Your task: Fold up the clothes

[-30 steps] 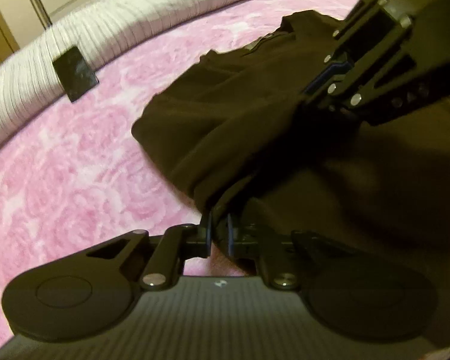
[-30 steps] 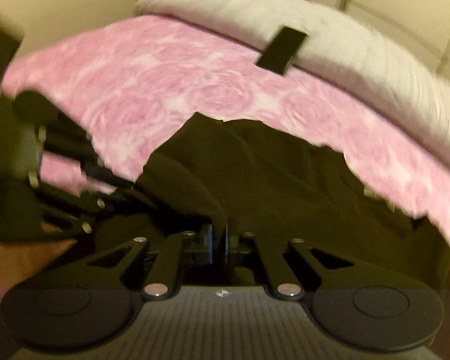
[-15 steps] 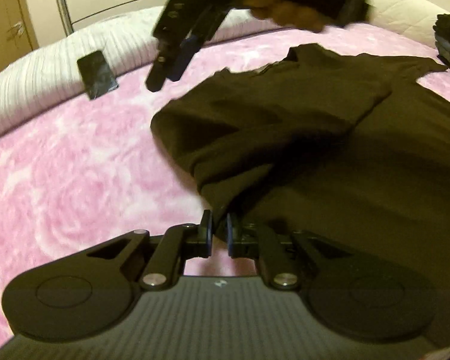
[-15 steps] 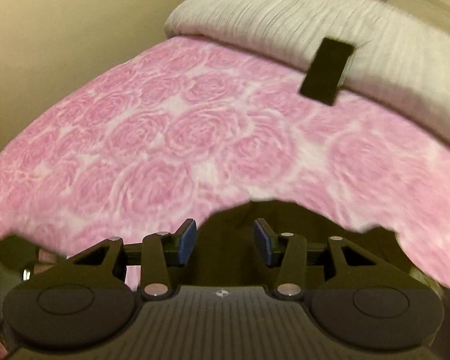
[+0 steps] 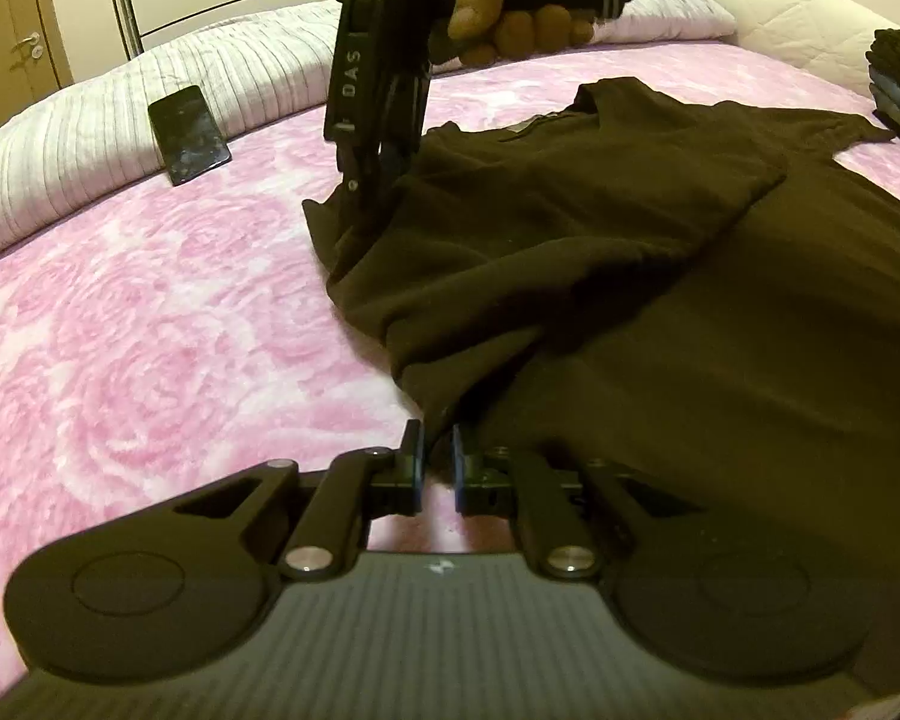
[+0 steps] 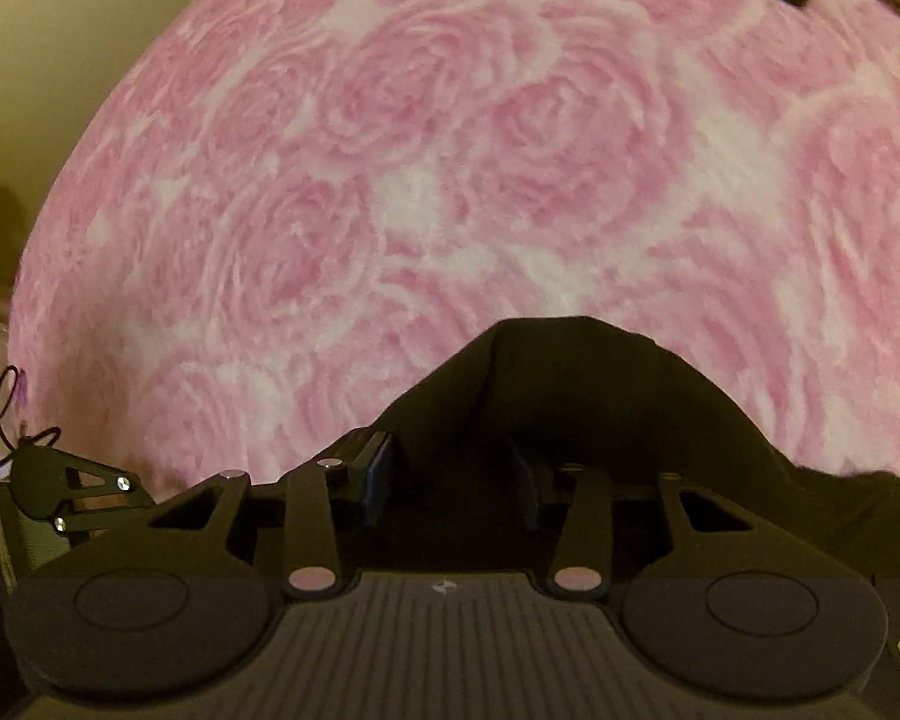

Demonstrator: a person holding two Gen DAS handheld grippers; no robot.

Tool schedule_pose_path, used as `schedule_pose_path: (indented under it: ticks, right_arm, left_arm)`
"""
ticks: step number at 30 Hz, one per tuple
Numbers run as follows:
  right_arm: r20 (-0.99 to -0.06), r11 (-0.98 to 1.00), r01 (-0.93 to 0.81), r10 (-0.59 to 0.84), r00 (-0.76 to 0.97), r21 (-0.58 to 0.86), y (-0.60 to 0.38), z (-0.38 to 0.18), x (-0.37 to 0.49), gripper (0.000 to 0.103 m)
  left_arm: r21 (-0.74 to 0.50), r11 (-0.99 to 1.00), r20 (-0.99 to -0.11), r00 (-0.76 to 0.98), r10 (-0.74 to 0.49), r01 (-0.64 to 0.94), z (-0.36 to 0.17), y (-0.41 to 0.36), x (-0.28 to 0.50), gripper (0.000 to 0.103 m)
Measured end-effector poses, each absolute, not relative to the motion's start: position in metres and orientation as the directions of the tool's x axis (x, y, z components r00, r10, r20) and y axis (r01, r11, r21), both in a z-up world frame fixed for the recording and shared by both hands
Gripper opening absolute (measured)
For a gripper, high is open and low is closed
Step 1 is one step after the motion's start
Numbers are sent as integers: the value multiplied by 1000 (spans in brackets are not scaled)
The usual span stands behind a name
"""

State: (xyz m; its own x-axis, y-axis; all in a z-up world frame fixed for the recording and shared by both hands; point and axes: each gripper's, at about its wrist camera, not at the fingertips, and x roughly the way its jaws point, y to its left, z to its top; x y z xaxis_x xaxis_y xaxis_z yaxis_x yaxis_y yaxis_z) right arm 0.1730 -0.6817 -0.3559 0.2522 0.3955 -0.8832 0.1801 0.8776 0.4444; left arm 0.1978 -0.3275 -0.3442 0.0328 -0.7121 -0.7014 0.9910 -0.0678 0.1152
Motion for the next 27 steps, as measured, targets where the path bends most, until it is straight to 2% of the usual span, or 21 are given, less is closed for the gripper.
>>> schedule_pose_path:
  ticks: [4,7,9,10,11,12,13,18,21,24,25,27]
  right_arm:
    - [-872,855,242,381,308,459,-699,-349,170,44]
    - [-874,854,232,401,274,465,-702,-351,167,43]
    - [-889,877,187,401,223,442,-695,-357,165,35]
    - [-888,877,181,404,219,444,-693,-358,162,25]
    - [-882,873,181,411,229,454,-693,-358,158,23]
    - [-876,869,179,415,245,461,-693,-355,154,9]
    - [-870,866,178,417,262,468,-694,-352,149,2]
    - [-844,845,302,275,461,441,-717,-327,128,2]
    - [-860,864,298,253,443,407,-713,-329,123,3]
    - [-885,874,318,224,408,368,-713,-333,119,9]
    - [-887,876,335,189,422,346,-715,-330,118,15]
    - [-873,870,367,131,471,328,-719,-322,115,18]
  left_arm:
    - [117,-73,-702,30,-711,990,-345,-328,198,6]
    - [119,-73,-704,32,-710,990,-346,-329,198,6]
    - [120,-72,-705,34,-708,990,-345,-329,197,6]
    - [121,-73,-706,34,-707,990,-345,-330,197,6]
    - [122,-74,-707,34,-706,990,-345,-330,197,6]
    - [125,-77,-708,35,-706,989,-345,-330,197,6]
    - [128,-79,-708,35,-705,989,-344,-330,197,6]
    - [145,-87,-707,42,-706,986,-345,-330,194,6]
    - [148,-91,-711,42,-702,985,-344,-331,193,6]
    - [153,-95,-713,44,-700,984,-342,-331,192,6]
    - [155,-96,-713,44,-699,983,-342,-331,192,6]
    - [153,-95,-715,44,-698,984,-340,-330,192,6]
